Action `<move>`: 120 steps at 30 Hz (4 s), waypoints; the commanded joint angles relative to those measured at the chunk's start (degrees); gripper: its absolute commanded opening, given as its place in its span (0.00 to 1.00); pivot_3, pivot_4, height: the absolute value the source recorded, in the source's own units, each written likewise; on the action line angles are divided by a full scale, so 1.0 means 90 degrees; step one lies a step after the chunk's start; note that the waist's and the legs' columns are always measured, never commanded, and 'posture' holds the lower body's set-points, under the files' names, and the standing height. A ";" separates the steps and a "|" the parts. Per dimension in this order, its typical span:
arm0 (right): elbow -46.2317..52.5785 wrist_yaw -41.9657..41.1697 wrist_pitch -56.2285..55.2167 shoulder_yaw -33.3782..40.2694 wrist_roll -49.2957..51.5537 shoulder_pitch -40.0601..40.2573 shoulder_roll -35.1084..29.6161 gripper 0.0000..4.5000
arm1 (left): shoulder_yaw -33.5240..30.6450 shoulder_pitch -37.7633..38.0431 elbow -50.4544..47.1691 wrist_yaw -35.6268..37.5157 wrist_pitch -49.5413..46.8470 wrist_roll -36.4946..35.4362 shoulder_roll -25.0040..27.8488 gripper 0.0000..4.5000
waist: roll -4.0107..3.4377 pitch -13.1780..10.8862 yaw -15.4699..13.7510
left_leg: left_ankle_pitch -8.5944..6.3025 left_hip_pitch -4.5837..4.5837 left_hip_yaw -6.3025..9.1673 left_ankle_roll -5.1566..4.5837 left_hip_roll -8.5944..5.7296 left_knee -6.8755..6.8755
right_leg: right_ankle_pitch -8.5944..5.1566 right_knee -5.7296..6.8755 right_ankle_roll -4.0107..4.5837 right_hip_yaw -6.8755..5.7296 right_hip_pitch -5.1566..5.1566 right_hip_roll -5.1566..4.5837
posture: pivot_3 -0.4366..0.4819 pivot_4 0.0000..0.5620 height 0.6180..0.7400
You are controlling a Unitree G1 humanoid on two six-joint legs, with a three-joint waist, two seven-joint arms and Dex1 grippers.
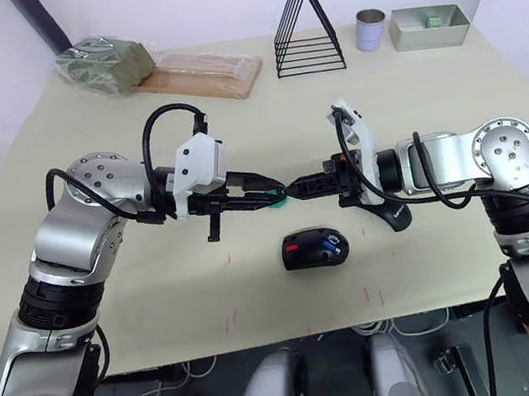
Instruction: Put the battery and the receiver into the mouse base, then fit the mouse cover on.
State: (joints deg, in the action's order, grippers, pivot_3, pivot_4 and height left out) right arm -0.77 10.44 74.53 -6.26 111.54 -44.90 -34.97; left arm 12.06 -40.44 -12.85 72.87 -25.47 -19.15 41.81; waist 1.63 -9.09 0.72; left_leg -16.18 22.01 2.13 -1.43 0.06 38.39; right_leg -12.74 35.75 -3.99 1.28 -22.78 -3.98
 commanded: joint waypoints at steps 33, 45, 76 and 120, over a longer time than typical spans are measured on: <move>0.0593 -0.1888 0.1997 -0.3083 -0.1931 -0.4017 -0.2116 0.00 | -0.0168 0.1741 0.0161 -0.0195 0.0399 -0.0160 -0.0080 0.99 | -0.0016 -0.0010 -0.0012 | -0.0001 0.0023 -0.0002 -0.0001 0.0010 -0.0010 | -0.0010 -0.0017 0.0030 0.0018 -0.0044 -0.0007 | 0.48 0.27 1.00; -0.0090 -0.3007 0.1997 -0.4894 -0.3163 -0.4980 -0.1629 0.00 | 0.0313 0.1638 0.0314 -0.0146 0.0629 0.0116 -0.0453 0.99 | -0.0009 -0.0005 -0.0005 | 0.0000 0.0078 0.0004 0.0000 0.0006 -0.0005 | 0.0008 -0.0016 0.0008 0.0008 -0.0090 -0.0008 | 0.48 0.27 1.00; -0.0217 -0.2316 0.1997 -0.4645 -0.2554 -0.4290 -0.1359 0.00 | 0.1297 0.1063 0.1406 -0.0192 0.1441 0.1313 -0.1339 0.99 | -0.0007 -0.0002 -0.0008 | 0.0000 0.0077 0.0008 0.0000 0.0001 0.0003 | 0.0014 0.0006 0.0006 0.0001 -0.0090 -0.0007 | 0.48 0.27 1.00; -0.0315 -0.1683 0.1997 -0.4239 -0.3014 -0.3377 -0.1144 0.00 | 0.1647 0.1092 0.0745 -0.1211 0.0249 0.1854 -0.2040 0.67 | -0.0007 0.0001 -0.0008 | 0.0001 0.0079 0.0009 -0.0001 -0.0002 0.0010 | 0.0022 0.0009 -0.0001 0.0003 -0.0089 -0.0008 | 0.48 0.27 1.00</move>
State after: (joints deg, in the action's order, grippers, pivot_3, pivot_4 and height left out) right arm -3.82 -4.62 92.22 -46.56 84.71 -74.66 -45.01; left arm 26.67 -30.60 -3.85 62.17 -23.44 -2.31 23.74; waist 1.57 -9.08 0.65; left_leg -16.17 22.72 2.22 -1.44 0.04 38.48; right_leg -12.55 35.84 -4.00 1.31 -23.58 -4.05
